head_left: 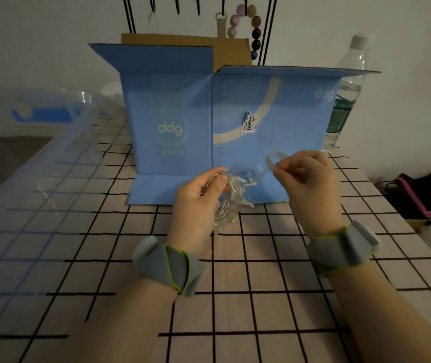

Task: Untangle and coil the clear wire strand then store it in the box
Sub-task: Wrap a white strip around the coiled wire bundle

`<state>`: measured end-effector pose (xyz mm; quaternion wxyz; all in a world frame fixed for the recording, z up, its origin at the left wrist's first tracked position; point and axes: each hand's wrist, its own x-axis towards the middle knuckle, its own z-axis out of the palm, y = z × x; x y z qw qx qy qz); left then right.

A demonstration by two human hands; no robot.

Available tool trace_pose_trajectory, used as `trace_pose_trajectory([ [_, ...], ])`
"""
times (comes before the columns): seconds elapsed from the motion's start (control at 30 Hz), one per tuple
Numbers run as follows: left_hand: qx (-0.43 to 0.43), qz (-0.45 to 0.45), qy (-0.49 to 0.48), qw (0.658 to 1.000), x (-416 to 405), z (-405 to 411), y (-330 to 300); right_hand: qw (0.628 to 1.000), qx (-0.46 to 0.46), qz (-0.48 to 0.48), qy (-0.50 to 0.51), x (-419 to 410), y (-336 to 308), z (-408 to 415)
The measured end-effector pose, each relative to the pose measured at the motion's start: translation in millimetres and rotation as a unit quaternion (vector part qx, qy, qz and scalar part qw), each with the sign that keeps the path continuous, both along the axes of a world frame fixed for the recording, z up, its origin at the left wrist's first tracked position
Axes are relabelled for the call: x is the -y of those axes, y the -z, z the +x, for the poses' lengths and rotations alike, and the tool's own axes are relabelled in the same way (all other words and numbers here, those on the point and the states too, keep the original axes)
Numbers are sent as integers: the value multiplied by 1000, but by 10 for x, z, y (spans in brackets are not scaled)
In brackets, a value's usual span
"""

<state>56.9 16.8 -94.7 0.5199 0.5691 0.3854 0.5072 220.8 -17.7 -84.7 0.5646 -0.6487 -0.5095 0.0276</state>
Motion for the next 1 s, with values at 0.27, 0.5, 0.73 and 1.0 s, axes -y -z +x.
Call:
trace_pose_trajectory([
  [0.27, -42, 48, 8, 998, 45, -3, -12, 984, -68, -30, -165, 131, -98, -217],
  [0.5, -60, 61, 34, 996, 50, 18, 18, 922, -223, 7, -318, 234, -101, -412],
  [0.73, -26, 16, 44, 999, 60, -4, -54, 945, -88, -67, -308, 192, -39, -383],
  [1.0, -17, 30, 61, 998, 50, -37, -58, 968, 12, -72, -240, 146, 22, -345],
])
